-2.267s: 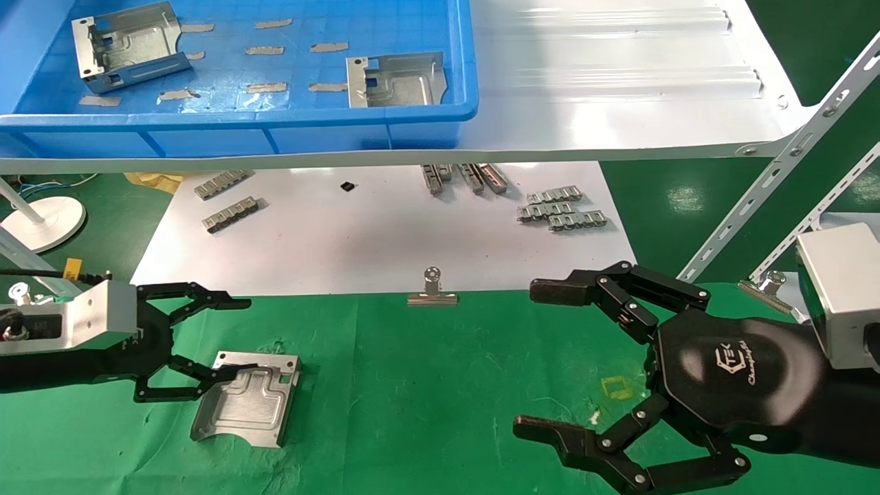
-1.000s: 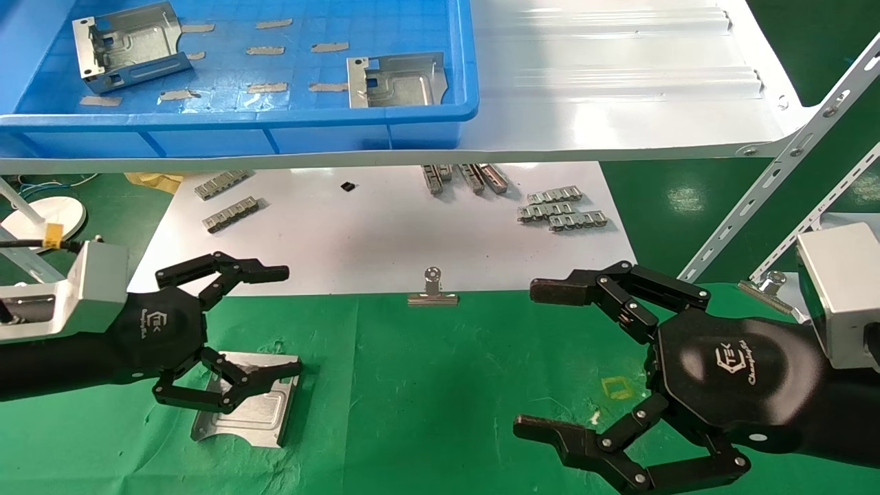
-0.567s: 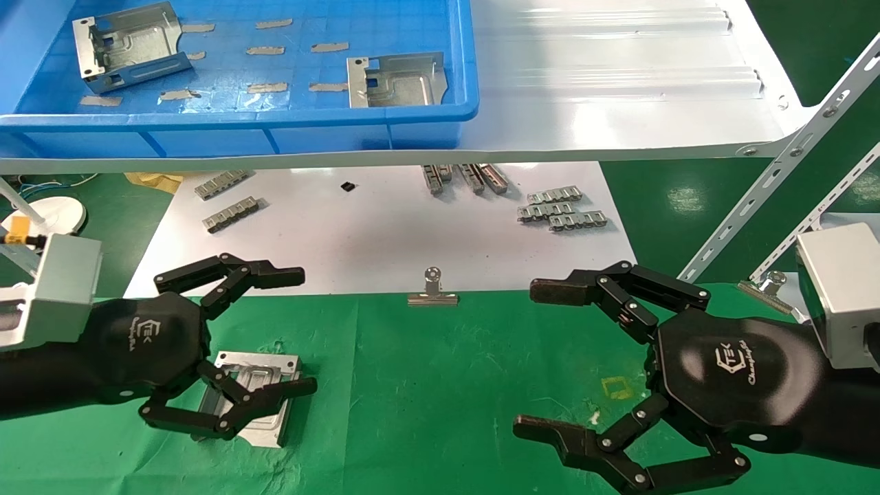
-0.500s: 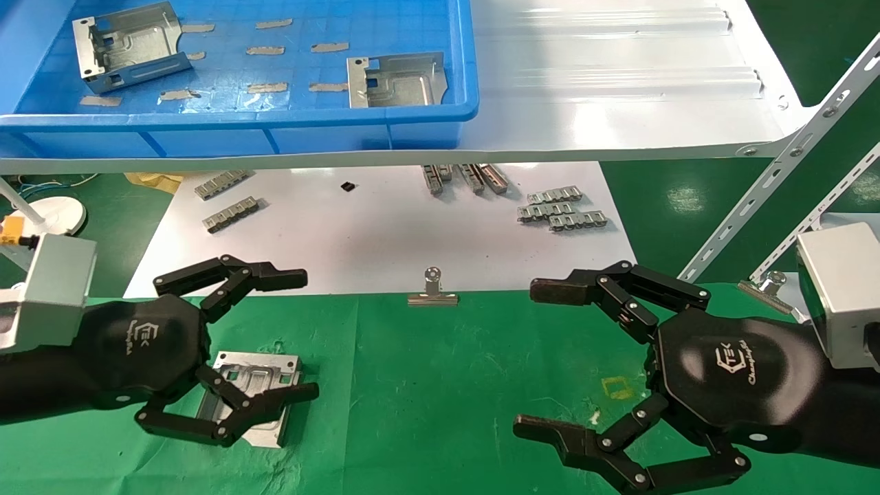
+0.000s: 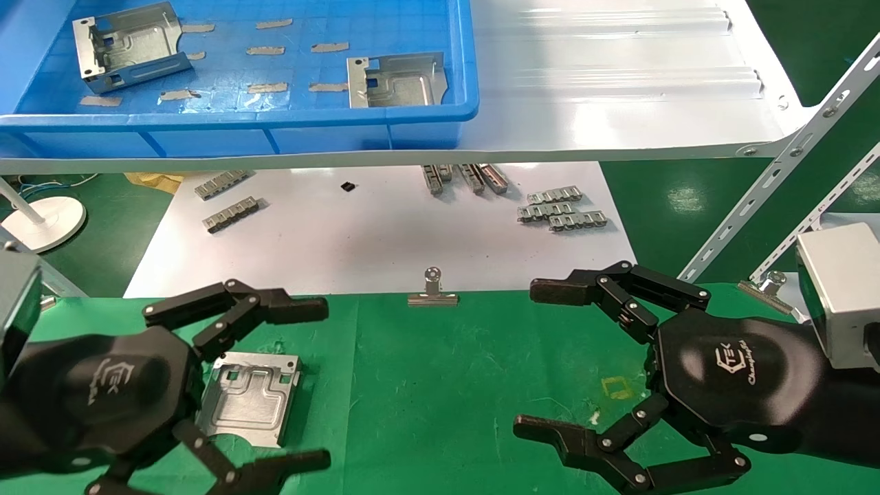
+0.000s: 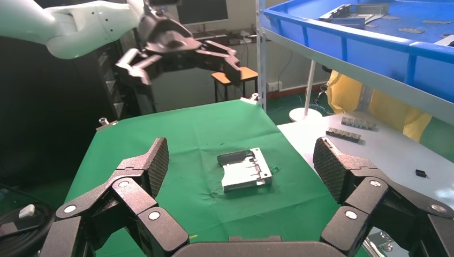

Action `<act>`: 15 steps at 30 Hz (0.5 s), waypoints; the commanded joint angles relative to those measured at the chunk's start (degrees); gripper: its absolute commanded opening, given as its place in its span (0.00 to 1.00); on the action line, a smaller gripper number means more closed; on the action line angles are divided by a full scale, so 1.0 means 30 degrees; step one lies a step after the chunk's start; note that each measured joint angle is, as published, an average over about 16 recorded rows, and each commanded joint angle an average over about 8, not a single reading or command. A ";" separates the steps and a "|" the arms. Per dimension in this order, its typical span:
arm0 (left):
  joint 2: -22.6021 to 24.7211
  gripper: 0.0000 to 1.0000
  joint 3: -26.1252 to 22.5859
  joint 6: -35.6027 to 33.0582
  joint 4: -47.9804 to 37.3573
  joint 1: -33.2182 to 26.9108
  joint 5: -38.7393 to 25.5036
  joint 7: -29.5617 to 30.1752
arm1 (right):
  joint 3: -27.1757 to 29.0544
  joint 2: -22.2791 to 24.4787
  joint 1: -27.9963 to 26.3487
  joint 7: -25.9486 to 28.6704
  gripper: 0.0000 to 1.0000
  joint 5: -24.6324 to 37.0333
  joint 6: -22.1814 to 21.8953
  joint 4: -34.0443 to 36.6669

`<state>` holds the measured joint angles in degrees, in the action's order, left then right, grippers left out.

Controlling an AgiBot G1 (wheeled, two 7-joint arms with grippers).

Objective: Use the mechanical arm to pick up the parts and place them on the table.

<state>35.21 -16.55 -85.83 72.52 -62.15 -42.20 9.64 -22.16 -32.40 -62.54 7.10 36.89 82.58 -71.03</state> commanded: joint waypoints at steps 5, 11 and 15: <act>-0.0169 1.00 0.0493 0.0103 0.1069 0.0531 0.0354 0.0700 | 0.0001 0.0001 0.0003 -0.0001 1.00 -0.0003 -0.0003 0.0004; -0.0144 1.00 0.0389 0.0102 0.0803 0.0428 0.0294 0.0553 | 0.0001 0.0001 0.0003 -0.0001 1.00 -0.0003 -0.0003 0.0004; -0.0119 1.00 0.0322 0.0086 0.0657 0.0357 0.0236 0.0488 | 0.0001 0.0001 0.0003 -0.0001 1.00 -0.0003 -0.0003 0.0004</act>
<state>34.84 -15.56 -85.56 74.56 -61.05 -41.46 11.13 -22.16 -32.40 -62.53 7.10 36.88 82.57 -71.02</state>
